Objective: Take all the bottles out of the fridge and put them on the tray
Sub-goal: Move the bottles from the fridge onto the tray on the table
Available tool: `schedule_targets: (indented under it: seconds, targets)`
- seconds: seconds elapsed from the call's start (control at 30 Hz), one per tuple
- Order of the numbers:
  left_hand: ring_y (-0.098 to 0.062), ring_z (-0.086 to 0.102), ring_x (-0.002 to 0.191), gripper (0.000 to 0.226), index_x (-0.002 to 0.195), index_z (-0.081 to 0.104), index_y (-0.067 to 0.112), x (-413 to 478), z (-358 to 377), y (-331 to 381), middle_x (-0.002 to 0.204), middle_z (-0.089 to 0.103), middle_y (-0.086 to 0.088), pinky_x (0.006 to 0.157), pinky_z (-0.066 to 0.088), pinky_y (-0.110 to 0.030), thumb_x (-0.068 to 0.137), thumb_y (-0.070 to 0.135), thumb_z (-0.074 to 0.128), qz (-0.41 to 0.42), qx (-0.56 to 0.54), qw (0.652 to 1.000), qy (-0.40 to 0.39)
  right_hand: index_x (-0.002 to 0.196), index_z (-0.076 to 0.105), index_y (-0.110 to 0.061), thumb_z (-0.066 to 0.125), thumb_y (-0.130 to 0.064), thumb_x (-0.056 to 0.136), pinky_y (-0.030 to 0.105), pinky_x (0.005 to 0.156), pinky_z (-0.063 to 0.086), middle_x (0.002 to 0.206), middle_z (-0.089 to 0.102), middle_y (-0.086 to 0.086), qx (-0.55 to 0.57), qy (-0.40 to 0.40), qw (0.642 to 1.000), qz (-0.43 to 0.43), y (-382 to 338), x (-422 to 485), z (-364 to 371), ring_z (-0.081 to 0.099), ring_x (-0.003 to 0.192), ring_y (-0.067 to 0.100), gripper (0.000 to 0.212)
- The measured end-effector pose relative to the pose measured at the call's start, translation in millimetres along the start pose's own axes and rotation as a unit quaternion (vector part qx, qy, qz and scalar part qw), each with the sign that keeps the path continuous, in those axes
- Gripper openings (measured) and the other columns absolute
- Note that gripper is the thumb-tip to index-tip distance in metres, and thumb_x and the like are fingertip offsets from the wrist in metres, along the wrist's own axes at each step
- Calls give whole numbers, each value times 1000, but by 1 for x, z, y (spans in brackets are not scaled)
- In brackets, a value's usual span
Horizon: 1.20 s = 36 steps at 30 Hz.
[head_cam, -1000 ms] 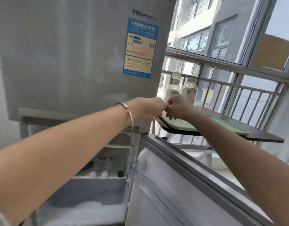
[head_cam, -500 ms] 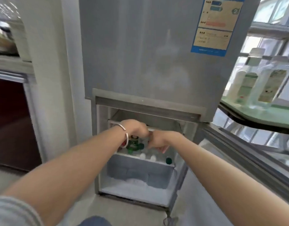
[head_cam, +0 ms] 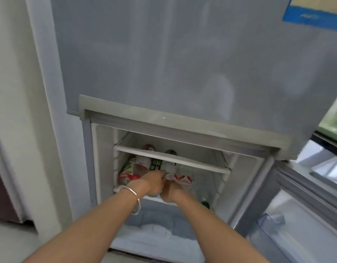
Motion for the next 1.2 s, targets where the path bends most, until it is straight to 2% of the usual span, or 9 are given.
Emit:
schedule_targets:
  seconds: [0.1,0.23,0.43,0.53,0.7,0.87,0.93,1.07,1.2]
  targets:
    - [-29,54,120,36,135,46,10,11,8,-3,136,53,-15,97,41,-29,102,14,31,-1,-7,1000,10,137,48,-6,45,-13,98,32,86,46,134,56,17,51,33,998,14,3,8,6,57,118,32,40]
    - [-25,40,137,46,146,35,10,8,9,-2,151,39,-13,110,29,-28,100,10,36,5,-36,999,33,138,46,-11,48,-19,96,38,92,48,130,55,17,89,127,988,18,10,-12,0,56,117,34,43]
    - [-29,49,129,62,152,17,10,-12,-3,14,143,46,-18,108,36,-35,96,8,44,23,-97,993,67,152,20,-17,51,0,91,41,82,47,123,52,24,-12,255,967,-7,3,-67,-47,54,111,39,71]
    - [-28,59,113,64,146,23,9,-27,-10,24,126,60,-16,100,44,-34,90,6,53,34,-57,996,65,145,32,-19,49,-1,92,42,78,47,121,52,21,-23,283,958,-30,2,-102,-72,53,111,38,58]
    - [-24,59,111,77,136,35,14,-65,-35,53,126,58,-6,95,48,-36,72,26,76,83,-86,989,83,136,38,-16,56,-17,91,38,69,39,116,58,19,-63,311,944,-87,-15,-166,-109,56,105,38,48]
    - [-15,61,84,36,94,57,24,-109,-50,96,92,66,6,75,49,-26,68,33,80,136,-123,982,39,137,39,-15,51,-22,91,40,78,47,114,60,18,-34,284,954,-91,-13,-242,-150,57,103,38,47]
    - [-13,62,86,32,97,63,22,-129,-61,115,93,66,6,77,50,-28,71,28,81,142,-167,976,13,141,34,-13,52,-22,93,40,84,48,121,61,18,0,253,963,-95,-6,-271,-164,58,106,37,52]
    - [-20,63,100,42,106,65,19,-168,-98,157,105,66,0,84,57,-38,72,38,80,136,-210,968,-2,150,19,-8,65,-28,86,39,91,54,130,57,12,122,218,967,-50,24,-327,-191,61,110,28,82]
    - [-15,65,93,28,98,67,24,-210,-152,225,98,69,6,72,52,-29,78,44,72,198,-229,952,51,143,36,-15,69,-19,87,35,86,58,133,57,5,170,141,975,-25,54,-374,-187,62,112,25,65]
Point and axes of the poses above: each hand's wrist, its own x-axis towards the middle knuckle, its own z-axis out of the palm, y = z × x, the point moved 9 cm from there along x, towards the middle knuckle
